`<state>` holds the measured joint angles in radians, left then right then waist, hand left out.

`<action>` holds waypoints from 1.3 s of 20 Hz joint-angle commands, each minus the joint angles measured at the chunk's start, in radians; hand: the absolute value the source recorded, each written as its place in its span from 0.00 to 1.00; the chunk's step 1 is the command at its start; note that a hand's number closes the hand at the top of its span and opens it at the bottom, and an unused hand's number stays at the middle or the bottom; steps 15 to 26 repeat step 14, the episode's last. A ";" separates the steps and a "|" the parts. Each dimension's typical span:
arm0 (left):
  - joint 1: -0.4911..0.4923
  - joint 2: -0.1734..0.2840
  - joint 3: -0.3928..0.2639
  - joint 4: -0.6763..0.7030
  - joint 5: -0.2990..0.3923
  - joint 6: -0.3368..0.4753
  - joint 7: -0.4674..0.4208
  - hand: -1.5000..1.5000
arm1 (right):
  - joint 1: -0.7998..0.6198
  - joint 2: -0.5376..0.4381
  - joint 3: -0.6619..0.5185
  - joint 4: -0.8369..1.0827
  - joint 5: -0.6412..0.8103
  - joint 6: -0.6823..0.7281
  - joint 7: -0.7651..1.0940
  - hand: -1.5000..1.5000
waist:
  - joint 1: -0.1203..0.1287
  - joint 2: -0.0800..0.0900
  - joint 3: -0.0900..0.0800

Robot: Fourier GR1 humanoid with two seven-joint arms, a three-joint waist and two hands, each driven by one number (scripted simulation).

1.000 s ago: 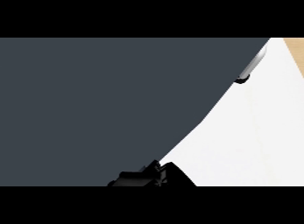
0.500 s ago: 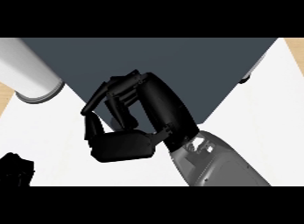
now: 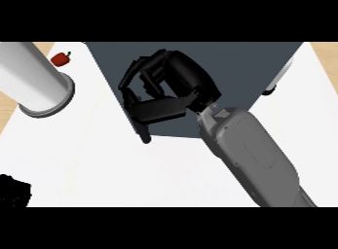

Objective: Pick up the bottled water, place it into the cabinet and close the cabinet

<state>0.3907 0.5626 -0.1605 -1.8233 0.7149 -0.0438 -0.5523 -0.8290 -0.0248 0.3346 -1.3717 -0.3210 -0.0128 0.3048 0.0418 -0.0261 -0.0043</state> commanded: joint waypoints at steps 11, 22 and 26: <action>-0.017 0.011 0.004 -0.028 0.004 -0.021 0.033 1.00 | -0.055 -0.130 -0.159 0.264 -0.007 0.105 -0.129 1.00 | 0.010 0.050 0.004; -0.071 0.000 0.015 -0.014 0.008 0.008 0.050 1.00 | -0.046 -0.129 -0.153 0.260 -0.012 0.126 -0.147 1.00 | -0.008 0.051 0.004; -0.071 0.000 0.015 -0.014 0.008 0.008 0.050 1.00 | -0.046 -0.129 -0.153 0.260 -0.012 0.126 -0.147 1.00 | -0.008 0.051 0.004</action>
